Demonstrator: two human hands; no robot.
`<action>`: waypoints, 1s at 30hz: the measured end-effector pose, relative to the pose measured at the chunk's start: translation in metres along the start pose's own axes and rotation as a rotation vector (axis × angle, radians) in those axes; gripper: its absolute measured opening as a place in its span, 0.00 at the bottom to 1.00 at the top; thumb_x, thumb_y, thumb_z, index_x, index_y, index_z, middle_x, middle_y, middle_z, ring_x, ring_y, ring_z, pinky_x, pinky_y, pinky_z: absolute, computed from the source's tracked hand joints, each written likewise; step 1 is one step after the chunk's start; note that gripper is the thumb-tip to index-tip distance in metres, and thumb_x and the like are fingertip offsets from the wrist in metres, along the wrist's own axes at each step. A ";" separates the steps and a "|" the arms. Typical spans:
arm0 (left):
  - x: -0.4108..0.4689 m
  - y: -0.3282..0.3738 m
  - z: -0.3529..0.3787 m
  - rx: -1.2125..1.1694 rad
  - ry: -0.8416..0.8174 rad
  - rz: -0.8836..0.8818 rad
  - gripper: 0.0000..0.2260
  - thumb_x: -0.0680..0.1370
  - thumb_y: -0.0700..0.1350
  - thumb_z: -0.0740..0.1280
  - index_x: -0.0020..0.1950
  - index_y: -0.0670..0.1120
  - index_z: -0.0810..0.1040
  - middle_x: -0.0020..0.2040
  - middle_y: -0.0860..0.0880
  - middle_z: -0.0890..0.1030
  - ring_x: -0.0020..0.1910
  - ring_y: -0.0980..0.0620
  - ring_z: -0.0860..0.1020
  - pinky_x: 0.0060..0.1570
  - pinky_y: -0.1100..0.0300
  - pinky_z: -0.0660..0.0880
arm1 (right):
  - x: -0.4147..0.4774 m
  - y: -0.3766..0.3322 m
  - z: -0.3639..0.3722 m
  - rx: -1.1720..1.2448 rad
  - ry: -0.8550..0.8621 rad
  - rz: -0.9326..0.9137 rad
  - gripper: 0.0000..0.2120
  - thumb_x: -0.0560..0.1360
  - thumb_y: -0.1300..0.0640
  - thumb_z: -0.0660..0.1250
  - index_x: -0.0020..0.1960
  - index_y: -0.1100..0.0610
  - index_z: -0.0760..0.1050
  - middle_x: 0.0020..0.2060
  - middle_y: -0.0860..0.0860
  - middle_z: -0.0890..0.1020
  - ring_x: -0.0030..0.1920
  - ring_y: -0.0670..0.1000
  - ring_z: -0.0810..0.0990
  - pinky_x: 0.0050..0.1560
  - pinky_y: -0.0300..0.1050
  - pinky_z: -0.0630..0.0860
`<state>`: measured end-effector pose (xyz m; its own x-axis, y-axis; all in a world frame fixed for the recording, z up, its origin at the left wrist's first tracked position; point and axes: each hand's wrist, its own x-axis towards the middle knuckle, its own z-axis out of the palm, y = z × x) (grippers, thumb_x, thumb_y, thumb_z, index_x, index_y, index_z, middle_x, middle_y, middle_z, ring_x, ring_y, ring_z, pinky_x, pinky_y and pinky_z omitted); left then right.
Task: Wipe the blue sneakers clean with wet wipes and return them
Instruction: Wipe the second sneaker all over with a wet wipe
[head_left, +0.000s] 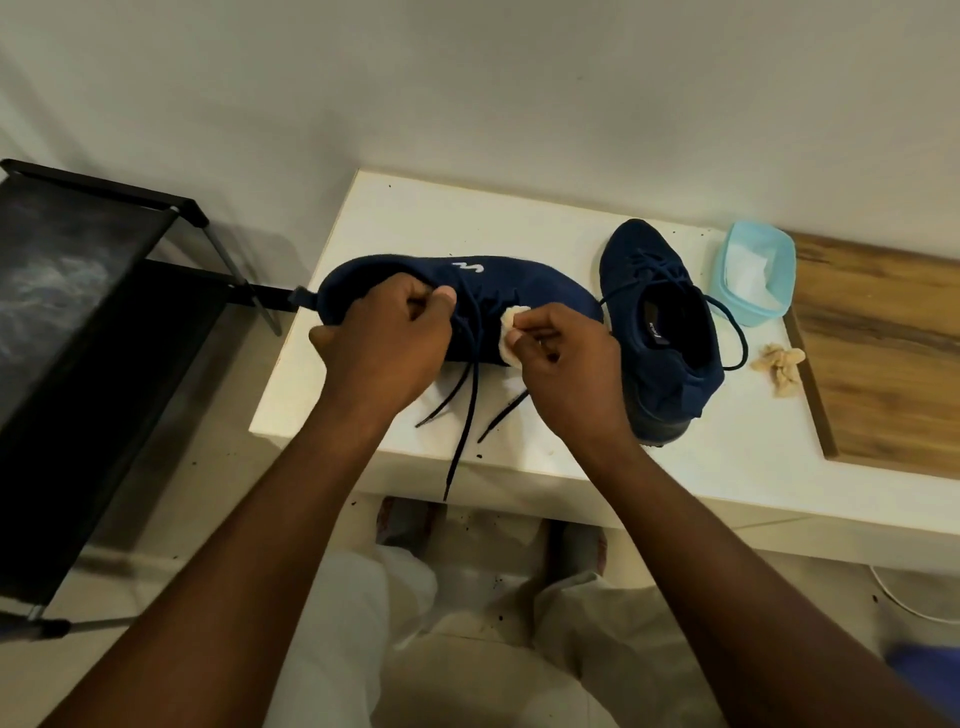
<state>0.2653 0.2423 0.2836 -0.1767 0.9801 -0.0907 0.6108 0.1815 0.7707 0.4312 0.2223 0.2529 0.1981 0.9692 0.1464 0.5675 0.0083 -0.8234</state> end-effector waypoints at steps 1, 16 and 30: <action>0.000 0.002 -0.001 0.049 -0.025 0.038 0.13 0.82 0.60 0.60 0.49 0.53 0.78 0.38 0.58 0.78 0.42 0.58 0.74 0.62 0.51 0.59 | 0.000 0.002 0.002 0.030 0.002 0.025 0.04 0.76 0.60 0.71 0.50 0.53 0.82 0.44 0.44 0.84 0.45 0.41 0.82 0.45 0.33 0.78; 0.002 -0.006 -0.009 -0.012 -0.212 0.081 0.12 0.80 0.55 0.67 0.53 0.49 0.84 0.45 0.53 0.86 0.47 0.53 0.84 0.54 0.47 0.81 | -0.002 0.003 0.007 -0.164 0.013 -0.180 0.08 0.78 0.61 0.68 0.55 0.55 0.83 0.46 0.49 0.81 0.44 0.45 0.78 0.46 0.38 0.76; -0.003 0.006 -0.005 -0.527 -0.317 -0.250 0.05 0.80 0.45 0.70 0.49 0.46 0.85 0.48 0.47 0.87 0.52 0.47 0.84 0.58 0.50 0.80 | -0.013 -0.005 -0.004 -0.142 0.056 -0.148 0.09 0.78 0.65 0.64 0.54 0.54 0.78 0.47 0.48 0.78 0.43 0.42 0.77 0.45 0.37 0.76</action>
<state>0.2658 0.2396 0.2913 0.0207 0.9046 -0.4258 0.1073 0.4214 0.9005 0.4287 0.2085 0.2576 0.1465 0.9447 0.2935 0.6997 0.1108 -0.7058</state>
